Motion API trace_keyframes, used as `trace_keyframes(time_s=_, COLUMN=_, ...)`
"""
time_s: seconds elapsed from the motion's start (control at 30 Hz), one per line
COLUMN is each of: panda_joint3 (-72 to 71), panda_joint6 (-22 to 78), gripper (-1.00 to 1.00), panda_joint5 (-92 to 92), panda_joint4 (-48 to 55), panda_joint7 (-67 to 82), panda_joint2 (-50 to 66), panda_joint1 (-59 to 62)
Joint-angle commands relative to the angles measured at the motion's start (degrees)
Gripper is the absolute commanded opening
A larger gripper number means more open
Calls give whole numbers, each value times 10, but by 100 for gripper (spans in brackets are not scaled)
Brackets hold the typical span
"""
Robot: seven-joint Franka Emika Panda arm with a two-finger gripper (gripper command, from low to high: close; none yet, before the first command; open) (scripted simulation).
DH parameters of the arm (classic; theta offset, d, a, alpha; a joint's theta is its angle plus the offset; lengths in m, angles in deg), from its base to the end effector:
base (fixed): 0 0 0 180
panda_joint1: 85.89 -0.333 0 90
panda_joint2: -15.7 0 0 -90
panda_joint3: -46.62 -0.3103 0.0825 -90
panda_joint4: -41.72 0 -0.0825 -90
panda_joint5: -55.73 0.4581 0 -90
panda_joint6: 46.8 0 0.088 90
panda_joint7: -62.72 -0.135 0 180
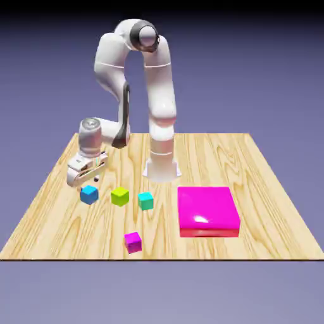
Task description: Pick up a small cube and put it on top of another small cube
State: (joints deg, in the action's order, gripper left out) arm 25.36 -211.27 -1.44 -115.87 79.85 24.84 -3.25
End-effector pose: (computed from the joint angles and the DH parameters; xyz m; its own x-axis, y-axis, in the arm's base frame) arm 0.2304 -0.3075 0.0627 0.9747 0.1790 -0.1339 0.1970 -0.9708 0.1367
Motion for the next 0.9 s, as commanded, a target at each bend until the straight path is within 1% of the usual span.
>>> trace_keyframes(time_s=0.0, panda_joint3=8, panda_joint6=-1, gripper=0, panda_joint5=-25, panda_joint4=6, panda_joint7=-20, panda_joint2=12, panda_joint1=-3)
trace_keyframes(time_s=0.23, panda_joint3=59, panda_joint6=-9, gripper=0, panda_joint5=-189, panda_joint4=48, panda_joint7=-150, panda_joint2=91, panda_joint1=-23)
trace_keyframes(time_s=0.27, panda_joint3=59, panda_joint6=-9, gripper=-100, panda_joint5=-189, panda_joint4=48, panda_joint7=-150, panda_joint2=91, panda_joint1=-23)
trace_keyframes(time_s=0.3, panda_joint3=59, panda_joint6=-9, gripper=-100, panda_joint5=-189, panda_joint4=48, panda_joint7=-150, panda_joint2=91, panda_joint1=-23)
trace_keyframes(time_s=0.77, panda_joint3=-50, panda_joint6=8, gripper=-100, panda_joint5=160, panda_joint4=-41, panda_joint7=127, panda_joint2=-77, panda_joint1=20)
trace_keyframes(time_s=0.83, panda_joint3=-54, panda_joint6=9, gripper=-100, panda_joint5=174, panda_joint4=-44, panda_joint7=139, panda_joint2=-84, panda_joint1=21)
trace_keyframes(time_s=0.87, panda_joint3=-45, panda_joint6=16, gripper=-100, panda_joint5=185, panda_joint4=-47, panda_joint7=114, panda_joint2=-91, panda_joint1=1)
